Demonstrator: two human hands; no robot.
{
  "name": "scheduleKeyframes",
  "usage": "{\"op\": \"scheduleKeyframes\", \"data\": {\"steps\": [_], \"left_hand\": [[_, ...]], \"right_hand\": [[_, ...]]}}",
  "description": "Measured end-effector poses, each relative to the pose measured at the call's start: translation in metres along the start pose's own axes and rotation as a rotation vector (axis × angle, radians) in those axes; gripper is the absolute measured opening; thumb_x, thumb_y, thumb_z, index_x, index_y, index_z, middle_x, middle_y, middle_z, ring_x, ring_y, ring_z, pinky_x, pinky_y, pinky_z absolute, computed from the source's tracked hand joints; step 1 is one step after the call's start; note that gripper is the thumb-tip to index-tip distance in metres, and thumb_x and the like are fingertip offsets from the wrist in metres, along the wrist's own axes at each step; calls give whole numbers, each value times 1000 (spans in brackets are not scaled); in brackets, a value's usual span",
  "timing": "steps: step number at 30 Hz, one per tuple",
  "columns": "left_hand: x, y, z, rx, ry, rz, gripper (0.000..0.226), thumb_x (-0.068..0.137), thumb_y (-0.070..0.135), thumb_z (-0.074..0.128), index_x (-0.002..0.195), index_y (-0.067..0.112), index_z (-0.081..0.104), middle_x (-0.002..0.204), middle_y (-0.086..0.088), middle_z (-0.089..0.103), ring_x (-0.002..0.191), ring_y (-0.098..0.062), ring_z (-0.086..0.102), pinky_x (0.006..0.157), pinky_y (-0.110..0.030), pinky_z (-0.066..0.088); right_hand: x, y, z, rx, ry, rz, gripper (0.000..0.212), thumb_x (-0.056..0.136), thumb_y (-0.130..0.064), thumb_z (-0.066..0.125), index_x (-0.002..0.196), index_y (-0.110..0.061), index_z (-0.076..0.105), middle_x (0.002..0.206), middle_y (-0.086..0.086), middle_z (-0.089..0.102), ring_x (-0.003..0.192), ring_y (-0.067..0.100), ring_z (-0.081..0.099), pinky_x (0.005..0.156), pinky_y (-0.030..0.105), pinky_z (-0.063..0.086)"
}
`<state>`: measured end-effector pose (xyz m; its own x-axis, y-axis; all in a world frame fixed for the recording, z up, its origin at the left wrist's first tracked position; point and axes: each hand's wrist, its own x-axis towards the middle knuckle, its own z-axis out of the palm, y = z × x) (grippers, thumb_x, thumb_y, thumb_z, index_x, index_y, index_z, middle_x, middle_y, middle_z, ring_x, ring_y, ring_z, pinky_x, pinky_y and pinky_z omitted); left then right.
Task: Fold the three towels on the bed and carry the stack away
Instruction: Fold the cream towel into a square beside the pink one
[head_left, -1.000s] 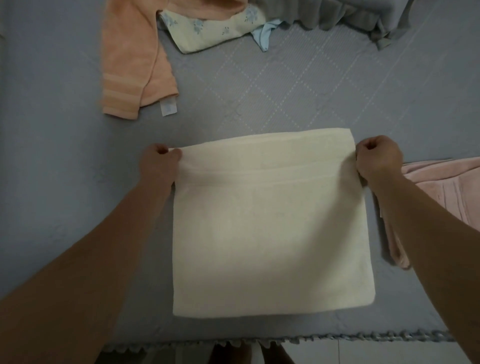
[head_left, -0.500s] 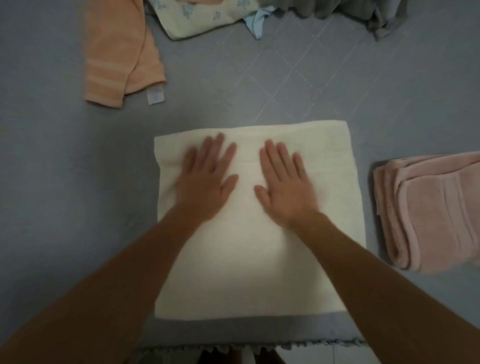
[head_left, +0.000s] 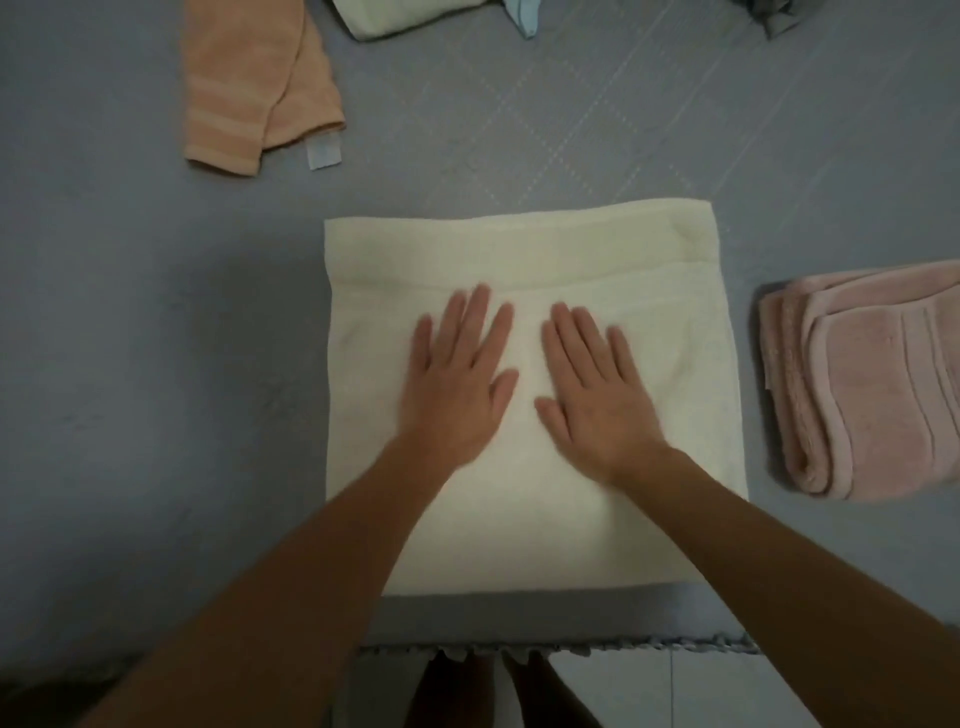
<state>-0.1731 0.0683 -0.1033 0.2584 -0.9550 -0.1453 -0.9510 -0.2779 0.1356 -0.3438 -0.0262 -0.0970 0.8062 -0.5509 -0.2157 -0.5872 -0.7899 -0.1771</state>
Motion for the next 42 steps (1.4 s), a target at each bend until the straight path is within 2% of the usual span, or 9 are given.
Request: {"op": "scheduleKeyframes", "data": {"steps": [10,15,18,23,28,34,38,40,42], "left_hand": [[-155,-47,4,40,-131,-244,60,98,40,29,154,20,22,163,-10,16,150,-30,16,116,-55,11],[-208,-8,-12,-53,-208,-6,62,93,43,47,149,19,36,161,-11,24,146,-32,25,112,-54,29],[-221,-3,-18,-92,-286,-50,77,77,38,75,145,19,44,157,-12,32,141,-35,36,105,-52,40],[-210,-10,-27,-126,-235,-82,65,65,4,76,128,12,60,143,-16,50,121,-40,53,92,-53,49],[-200,-26,-49,-144,-218,-74,25,69,3,70,92,9,66,93,-10,65,80,-33,62,74,-42,48],[-203,-59,-112,-342,-311,-116,37,76,37,45,87,10,68,76,-6,67,67,-27,62,65,-32,44],[-147,-92,-140,-525,-122,-371,13,88,29,67,89,16,67,75,-2,64,67,-20,58,59,-22,41],[-102,-106,-143,-575,-20,-477,8,91,29,65,89,21,64,75,-2,63,67,-17,55,60,-13,39],[-55,-116,-137,-611,23,-533,10,93,30,61,89,20,62,75,-2,62,69,-21,57,62,-21,43]], "right_hand": [[-116,44,0,6,-119,276,75,97,-44,26,155,-10,-6,163,11,-12,150,25,-14,120,48,-4],[-185,30,-6,21,-210,95,78,91,-51,38,155,-12,15,163,16,6,150,33,1,119,55,11],[-213,39,-6,58,-225,113,80,83,-38,67,149,-11,31,158,21,23,147,38,15,116,56,21],[-201,56,-14,123,-40,101,53,65,-1,82,115,-7,66,124,23,57,111,45,52,87,49,43],[-189,57,-49,195,-108,71,25,72,4,75,94,-6,72,92,14,67,80,39,60,69,42,45],[-180,69,-113,488,-458,187,11,89,-19,65,95,-27,63,87,-5,65,78,12,60,66,31,46],[-119,94,-143,577,-313,305,7,91,-19,62,94,-26,61,82,-4,65,71,11,60,58,25,42],[-80,107,-147,568,-182,377,3,93,-20,58,95,-20,61,86,3,66,75,24,60,65,30,39],[-42,116,-143,525,-104,447,12,95,-21,54,100,-14,62,92,9,65,85,27,57,73,30,35]]}}
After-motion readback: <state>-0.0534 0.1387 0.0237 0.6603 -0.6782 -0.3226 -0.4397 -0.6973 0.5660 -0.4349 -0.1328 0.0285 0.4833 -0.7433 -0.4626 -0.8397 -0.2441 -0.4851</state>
